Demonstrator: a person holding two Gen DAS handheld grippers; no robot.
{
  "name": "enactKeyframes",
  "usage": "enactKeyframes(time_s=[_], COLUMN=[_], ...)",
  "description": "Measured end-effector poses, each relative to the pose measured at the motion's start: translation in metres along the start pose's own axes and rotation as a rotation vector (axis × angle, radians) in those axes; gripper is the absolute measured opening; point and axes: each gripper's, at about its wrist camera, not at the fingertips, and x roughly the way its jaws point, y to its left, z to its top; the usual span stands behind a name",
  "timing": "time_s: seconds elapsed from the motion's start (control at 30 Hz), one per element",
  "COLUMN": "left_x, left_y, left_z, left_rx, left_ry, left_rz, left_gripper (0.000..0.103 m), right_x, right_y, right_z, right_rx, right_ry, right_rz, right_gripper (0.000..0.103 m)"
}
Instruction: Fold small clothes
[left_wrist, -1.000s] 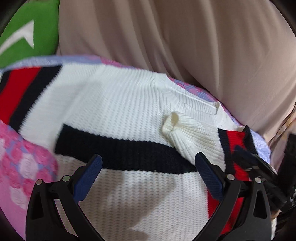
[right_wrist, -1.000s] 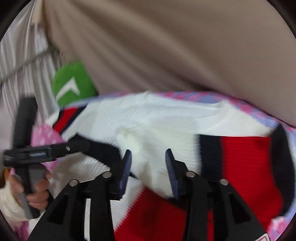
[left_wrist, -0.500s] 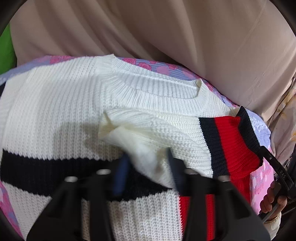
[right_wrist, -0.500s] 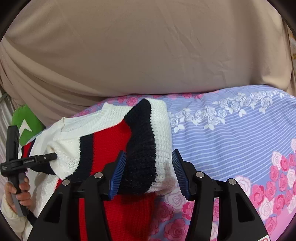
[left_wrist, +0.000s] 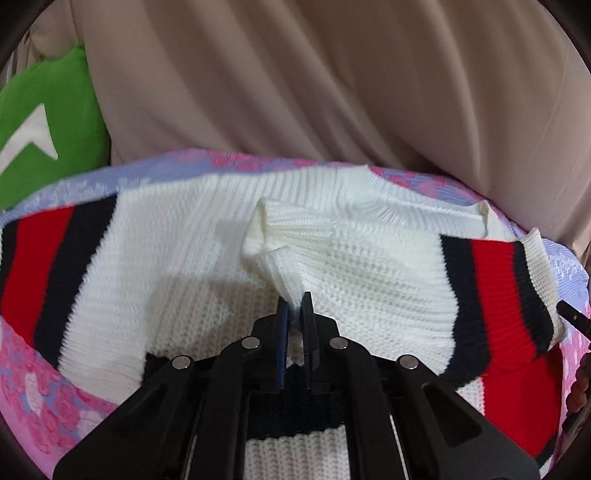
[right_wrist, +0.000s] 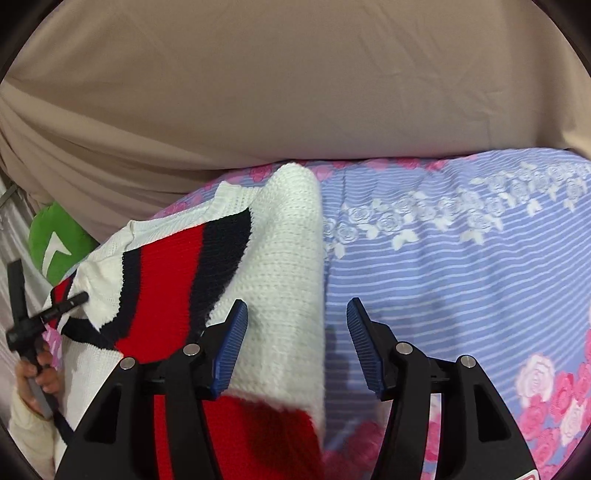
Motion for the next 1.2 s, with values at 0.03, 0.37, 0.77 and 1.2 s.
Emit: enactKeyframes(time_s=[0.03,0.37,0.77,1.2], left_x=[0.0,0.004,-0.037,0.017], left_y=[0.001,0.007,0.02,-0.034], left_z=[-0.002,-0.011,-0.023,0.015], left_rx=[-0.006,-0.01,-0.136,-0.026], left_ry=[-0.009,-0.004,-0.108,0.016], left_rz=[-0.003,-0.018,-0.119,-0.063], left_gripper=[0.006,0.009,0.062,0.061], right_x=[0.005,0.024,-0.015,0.044], right_y=[0.002,-0.004,0.053,0.048], right_z=[0.001,-0.004,-0.003,-0.018], right_rx=[0.002,0.001,-0.147,-0.161], right_ry=[0.014,0.02,-0.086,0.034], right_rz=[0.007,-0.126,-0.116,-0.126], right_gripper=[0.053,0.014,0.017,0.006])
